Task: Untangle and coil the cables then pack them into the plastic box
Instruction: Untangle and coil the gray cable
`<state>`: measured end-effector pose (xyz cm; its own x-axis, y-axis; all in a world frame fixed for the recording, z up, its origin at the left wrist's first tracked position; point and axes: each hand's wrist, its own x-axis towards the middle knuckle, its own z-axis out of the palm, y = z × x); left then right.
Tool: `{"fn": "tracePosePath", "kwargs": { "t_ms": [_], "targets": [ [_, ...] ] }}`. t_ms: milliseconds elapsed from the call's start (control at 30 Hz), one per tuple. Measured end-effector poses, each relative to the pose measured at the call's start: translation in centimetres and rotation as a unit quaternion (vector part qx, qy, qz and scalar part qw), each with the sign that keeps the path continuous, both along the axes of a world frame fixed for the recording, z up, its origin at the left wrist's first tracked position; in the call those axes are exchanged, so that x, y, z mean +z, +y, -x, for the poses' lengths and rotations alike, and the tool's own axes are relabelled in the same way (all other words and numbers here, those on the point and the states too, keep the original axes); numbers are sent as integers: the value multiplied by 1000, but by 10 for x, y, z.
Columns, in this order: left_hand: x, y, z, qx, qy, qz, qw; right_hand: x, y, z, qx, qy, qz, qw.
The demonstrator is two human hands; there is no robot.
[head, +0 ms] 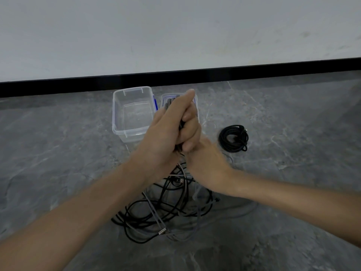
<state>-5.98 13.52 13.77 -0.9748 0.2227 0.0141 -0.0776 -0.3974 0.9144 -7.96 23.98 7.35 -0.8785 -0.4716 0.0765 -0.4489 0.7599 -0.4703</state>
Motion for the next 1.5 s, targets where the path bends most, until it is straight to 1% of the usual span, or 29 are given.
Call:
{"fn": "tracePosePath", "kwargs": {
  "t_ms": [33, 100, 167, 233, 300, 333, 367, 433, 467, 500, 533, 567, 600, 700, 733, 833, 933, 1033, 1100, 1167, 1233, 1267, 1333, 1367, 1400, 1500],
  "targets": [
    [-1, 0, 2, 21, -2, 11, 1000, 0, -4, -4, 2, -8, -10, 1000],
    [-3, 0, 7, 69, 0, 40, 997, -2, -10, -9, 13, -17, 7, 1000],
    [-6, -3, 12, 121, -5, 44, 992, -5, -13, -13, 12, -52, 53, 997],
    [-11, -4, 16, 159, -31, 35, 986, -6, -14, -17, 9, -87, 93, 992],
    [-18, -2, 16, 180, -13, 64, 981, -5, -16, -22, -5, -121, 135, 983],
    [-20, -2, 15, 185, 7, 86, 979, -3, -17, -23, -18, -160, 170, 972],
    [-21, -3, 15, 189, 27, 105, 976, -1, -18, -25, -37, -217, 217, 951],
    [-20, -8, 17, 204, 62, 125, 969, 4, -18, -27, -90, -339, 323, 879],
    [-20, -12, 19, 213, 66, 121, 967, 5, -17, -28, -113, -379, 363, 844],
    [-20, -16, 22, 222, 58, 108, 967, 8, -15, -30, -127, -405, 389, 817],
    [-21, -18, 24, 230, 41, 96, 967, 9, -14, -31, -134, -420, 402, 802],
    [-22, -19, 25, 238, 23, 89, 967, 9, -13, -33, -138, -426, 403, 798],
    [-24, -19, 25, 246, 6, 82, 966, 9, -13, -35, -143, -421, 391, 806],
    [-29, -21, 28, 252, -29, 51, 966, 7, -11, -36, -141, -365, 316, 864],
    [-30, -23, 29, 244, -28, 50, 968, 8, -10, -37, -135, -358, 302, 873],
    [-36, -26, 31, 215, -2, 82, 973, 15, -6, -40, -109, -367, 293, 876],
    [-41, -27, 32, 207, 12, 125, 970, 23, -5, -50, -80, -371, 277, 883],
    [-45, -29, 33, 210, 34, 148, 966, 28, -11, -61, -64, -401, 303, 862],
    [-48, -29, 30, 200, 57, 180, 962, 30, -13, -64, -67, -413, 325, 848],
    [-50, -27, 25, 186, 95, 230, 951, 32, -12, -63, -68, -408, 316, 854],
    [-52, -26, 19, 166, 126, 273, 939, 39, -8, -59, -68, -386, 292, 872],
    [-53, -26, 17, 150, 136, 292, 935, 43, -4, -57, -60, -359, 269, 892],
    [-54, -26, 15, 120, 146, 321, 928, 51, 2, -51, -32, -289, 193, 937],
    [-54, -26, 15, 107, 146, 325, 928, 55, 4, -48, -15, -262, 160, 952],
    [-54, -27, 15, 94, 144, 322, 931, 57, 6, -46, 1, -248, 140, 959],
    [-55, -26, 14, 49, 127, 318, 938, 59, 7, -45, 29, -253, 100, 962]
  ]
}}
